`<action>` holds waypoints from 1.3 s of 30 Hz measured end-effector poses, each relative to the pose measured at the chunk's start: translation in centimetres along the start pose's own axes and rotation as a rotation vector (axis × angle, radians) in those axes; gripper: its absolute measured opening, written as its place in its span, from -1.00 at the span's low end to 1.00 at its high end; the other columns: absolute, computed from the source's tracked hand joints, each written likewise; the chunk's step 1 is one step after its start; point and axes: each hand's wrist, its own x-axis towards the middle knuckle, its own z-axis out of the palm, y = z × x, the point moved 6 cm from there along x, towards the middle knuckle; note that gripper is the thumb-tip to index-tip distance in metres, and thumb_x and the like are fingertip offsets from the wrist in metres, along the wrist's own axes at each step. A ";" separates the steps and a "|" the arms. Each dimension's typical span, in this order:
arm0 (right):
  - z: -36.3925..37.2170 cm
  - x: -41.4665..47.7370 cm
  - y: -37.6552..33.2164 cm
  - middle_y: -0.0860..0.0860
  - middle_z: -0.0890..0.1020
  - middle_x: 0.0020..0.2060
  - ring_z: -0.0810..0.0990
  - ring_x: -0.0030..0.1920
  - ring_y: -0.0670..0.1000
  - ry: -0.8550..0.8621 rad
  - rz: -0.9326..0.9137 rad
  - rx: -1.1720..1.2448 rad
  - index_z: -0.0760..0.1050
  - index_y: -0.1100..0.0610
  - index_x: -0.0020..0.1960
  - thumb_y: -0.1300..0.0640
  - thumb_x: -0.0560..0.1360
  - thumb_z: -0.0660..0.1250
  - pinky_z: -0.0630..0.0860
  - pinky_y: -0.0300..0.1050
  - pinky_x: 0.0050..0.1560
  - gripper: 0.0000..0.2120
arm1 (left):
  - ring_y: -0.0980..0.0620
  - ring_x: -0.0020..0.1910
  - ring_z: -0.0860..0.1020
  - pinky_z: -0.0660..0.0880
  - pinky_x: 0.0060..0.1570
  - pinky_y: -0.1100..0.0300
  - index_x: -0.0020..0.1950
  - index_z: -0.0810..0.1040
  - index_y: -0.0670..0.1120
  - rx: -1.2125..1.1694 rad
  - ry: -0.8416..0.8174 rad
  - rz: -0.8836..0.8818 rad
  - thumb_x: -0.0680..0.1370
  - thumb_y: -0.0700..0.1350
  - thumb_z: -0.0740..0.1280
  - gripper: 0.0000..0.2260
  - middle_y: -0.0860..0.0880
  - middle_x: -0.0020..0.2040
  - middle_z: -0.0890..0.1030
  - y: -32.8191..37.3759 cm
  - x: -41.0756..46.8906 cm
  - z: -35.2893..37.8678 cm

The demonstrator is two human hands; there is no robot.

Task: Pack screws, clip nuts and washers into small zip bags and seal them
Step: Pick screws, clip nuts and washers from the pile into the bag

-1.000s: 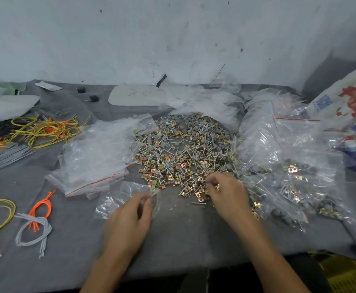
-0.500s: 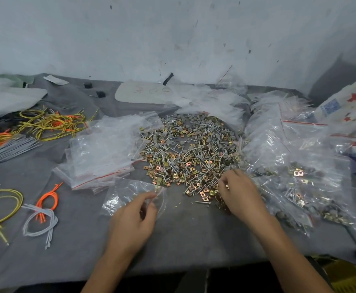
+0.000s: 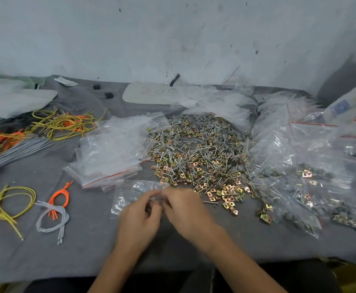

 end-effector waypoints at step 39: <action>-6.5 1.9 15.1 -0.09 0.45 0.01 0.46 0.09 -0.03 -0.286 0.152 -0.354 0.55 -0.10 0.16 0.08 0.62 0.30 0.48 0.04 0.18 -0.85 | 0.13 -0.43 0.50 0.52 -0.32 0.08 0.17 0.63 0.16 -0.019 -0.025 -0.008 0.55 -0.16 0.34 -0.71 0.11 -0.41 0.56 -1.1 0.1 0.6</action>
